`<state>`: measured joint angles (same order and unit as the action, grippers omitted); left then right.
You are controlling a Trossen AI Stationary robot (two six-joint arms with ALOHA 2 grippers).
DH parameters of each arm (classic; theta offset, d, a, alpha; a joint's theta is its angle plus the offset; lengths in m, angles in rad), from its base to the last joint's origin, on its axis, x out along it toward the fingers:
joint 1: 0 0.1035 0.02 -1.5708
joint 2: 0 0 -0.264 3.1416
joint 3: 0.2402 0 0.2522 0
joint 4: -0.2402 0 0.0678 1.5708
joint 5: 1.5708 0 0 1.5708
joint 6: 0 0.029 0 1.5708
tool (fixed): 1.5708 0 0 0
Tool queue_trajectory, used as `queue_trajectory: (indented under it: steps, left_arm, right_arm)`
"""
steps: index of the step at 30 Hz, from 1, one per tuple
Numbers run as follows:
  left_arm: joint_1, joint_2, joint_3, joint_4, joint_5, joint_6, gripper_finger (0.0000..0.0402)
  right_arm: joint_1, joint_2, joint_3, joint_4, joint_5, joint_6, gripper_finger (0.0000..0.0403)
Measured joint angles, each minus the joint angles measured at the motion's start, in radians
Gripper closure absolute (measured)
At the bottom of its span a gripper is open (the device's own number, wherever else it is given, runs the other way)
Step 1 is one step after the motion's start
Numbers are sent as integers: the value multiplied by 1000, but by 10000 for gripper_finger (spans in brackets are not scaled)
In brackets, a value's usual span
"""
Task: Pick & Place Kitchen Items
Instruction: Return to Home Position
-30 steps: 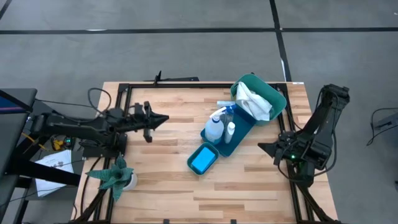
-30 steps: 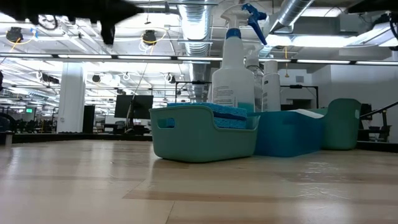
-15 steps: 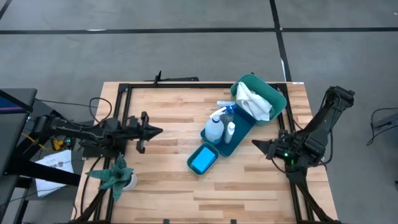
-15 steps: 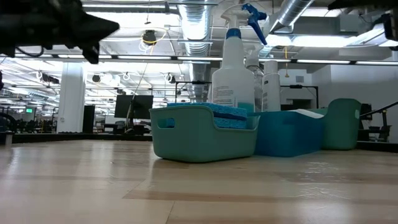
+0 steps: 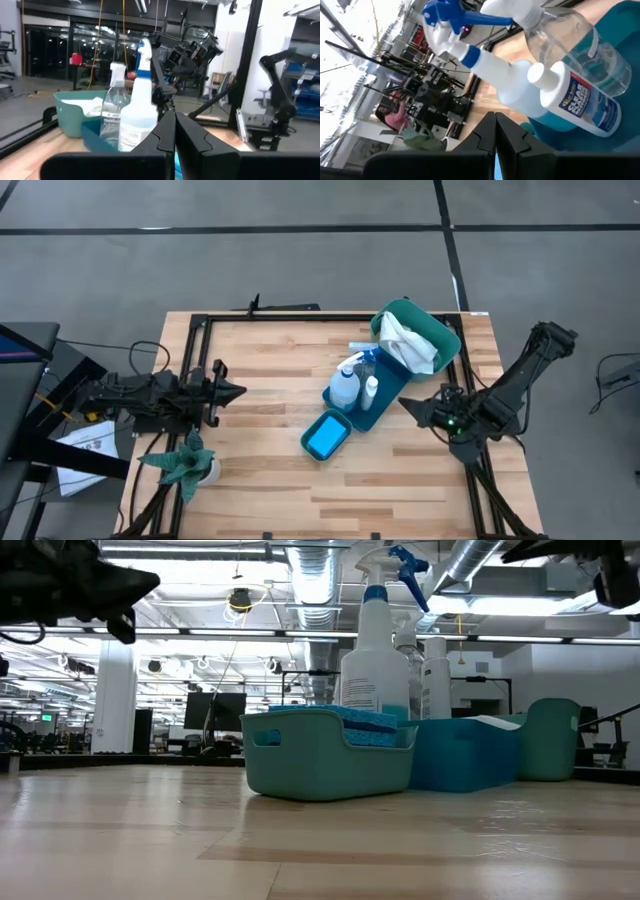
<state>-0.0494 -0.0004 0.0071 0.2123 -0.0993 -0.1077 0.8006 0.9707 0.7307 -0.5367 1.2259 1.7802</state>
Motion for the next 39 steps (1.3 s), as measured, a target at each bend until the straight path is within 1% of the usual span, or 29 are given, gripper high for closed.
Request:
queue_trajectory:
  steps: [2,5,9,11,13,16,19,21,23,25,27,30,33,36,39]
  left_arm:
    - [2,1,2,-24,-9,25,400]
    - [2,0,11,-16,-11,70,399]
    - [4,1,10,-51,-25,77,401]
    - [4,1,10,-90,-38,77,400]
    - [4,1,10,-126,-59,76,397]
    - [4,1,10,-137,-74,47,395]
    - [4,1,10,-136,-74,6,397]
    - [4,1,10,-136,-73,-13,399]
    - [4,2,10,-135,-74,-26,400]
    - [4,2,10,-135,-73,-28,400]
    - [4,2,10,-134,-73,-28,399]
    - [4,2,10,-134,-73,-28,396]
    - [4,2,10,-134,-73,-28,394]
    - [4,2,10,-134,-73,-28,396]
    - [4,2,10,-134,-72,-28,397]
  right_arm:
    - [-16,0,0,2,-12,0,403]
    - [-38,0,0,8,-24,0,403]
    - [-60,0,0,19,-25,-2,403]
    - [-65,0,0,30,-27,-37,403]
    - [-71,0,0,62,-29,-109,403]
    - [-93,0,0,144,-30,-245,403]
    - [-137,0,0,283,-57,-457,403]
    - [-183,0,0,398,-139,-655,403]
    - [-240,0,0,497,-264,-838,403]
    - [-299,0,0,574,-368,-977,403]
    - [-350,0,0,620,-417,-1082,403]
    - [-402,0,0,695,-459,-1266,403]
    - [-427,-3,0,763,-568,-1475,403]
    - [-449,-22,0,770,-729,-1595,403]
    - [-482,-46,-1,753,-946,-1647,403]
